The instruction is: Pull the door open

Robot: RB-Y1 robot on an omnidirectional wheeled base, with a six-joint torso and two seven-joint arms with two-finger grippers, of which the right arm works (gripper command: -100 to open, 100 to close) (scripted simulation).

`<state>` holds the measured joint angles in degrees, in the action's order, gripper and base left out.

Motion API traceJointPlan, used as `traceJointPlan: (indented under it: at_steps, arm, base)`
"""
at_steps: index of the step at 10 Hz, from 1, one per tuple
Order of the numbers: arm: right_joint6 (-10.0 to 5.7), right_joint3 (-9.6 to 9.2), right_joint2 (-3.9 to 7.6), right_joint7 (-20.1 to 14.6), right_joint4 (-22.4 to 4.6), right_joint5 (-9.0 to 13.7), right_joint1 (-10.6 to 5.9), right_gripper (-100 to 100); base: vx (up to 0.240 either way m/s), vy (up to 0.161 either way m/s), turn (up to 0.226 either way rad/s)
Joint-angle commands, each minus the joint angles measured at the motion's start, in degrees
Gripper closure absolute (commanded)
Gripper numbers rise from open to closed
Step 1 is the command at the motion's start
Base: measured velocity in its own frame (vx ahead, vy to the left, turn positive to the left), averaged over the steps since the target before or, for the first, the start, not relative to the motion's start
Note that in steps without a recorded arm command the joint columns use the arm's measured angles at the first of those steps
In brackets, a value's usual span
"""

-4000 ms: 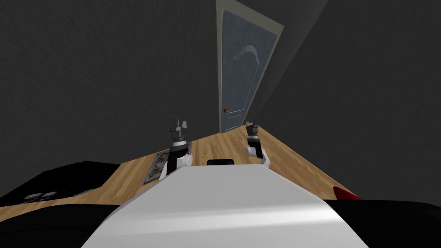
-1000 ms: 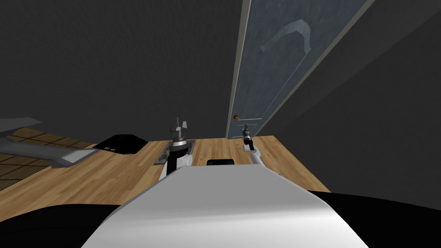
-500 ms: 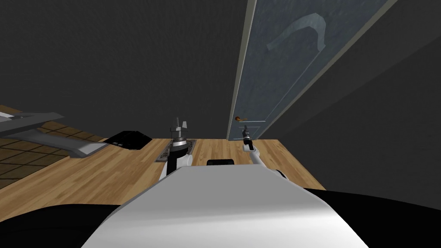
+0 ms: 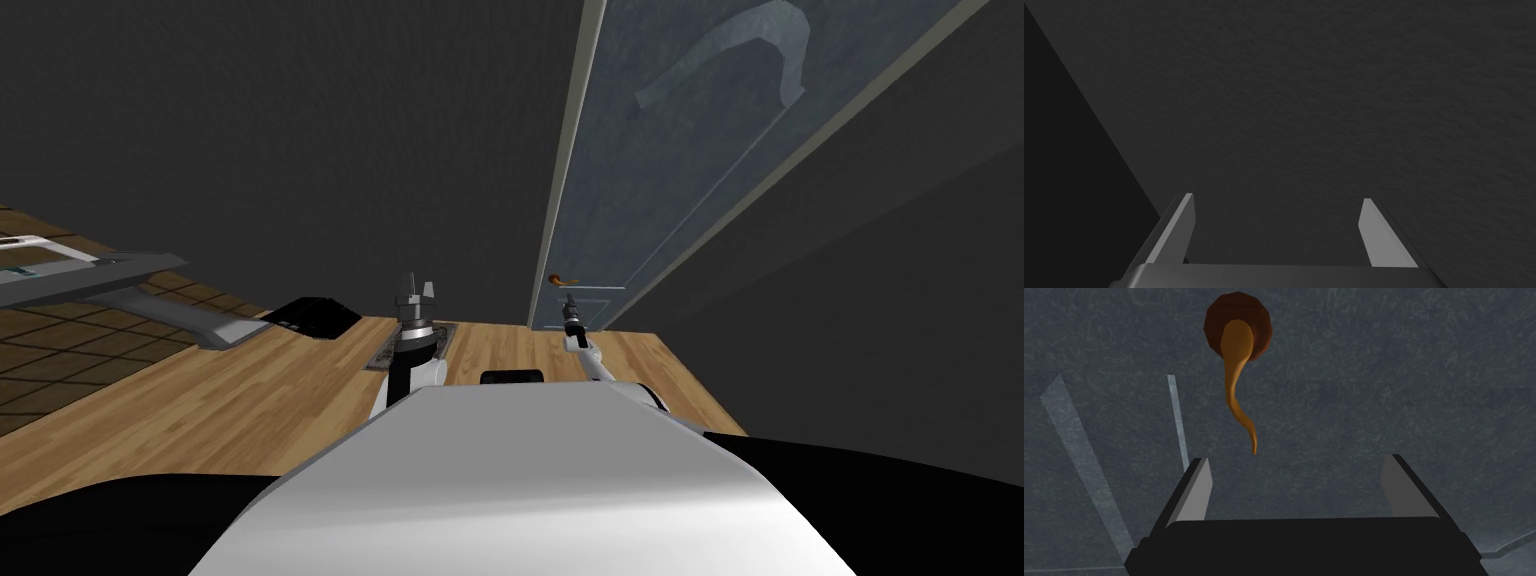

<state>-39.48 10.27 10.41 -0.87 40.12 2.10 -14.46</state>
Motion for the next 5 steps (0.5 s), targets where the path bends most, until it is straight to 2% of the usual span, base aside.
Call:
traceJointPlan:
  at_steps: [1, 2, 3, 5]
  arm:
    - [0.22, 0.39, -0.03, 0.4, -2.3, 0.1, -1.01, -100]
    - [-0.13, 0.64, 0.12, 0.6, -4.6, 0.2, -2.02, -100]
    - [-0.29, 0.76, 0.19, 0.7, -5.7, 0.2, -2.50, -100]
    - [-0.65, 1.03, 0.33, 0.9, -8.1, 0.3, -3.55, -100]
  base:
    - [0.115, -0.130, 0.149]
    - [0.138, -0.145, 0.171]
    - [0.106, -0.122, 0.115]
    - [0.050, -0.074, 0.058]
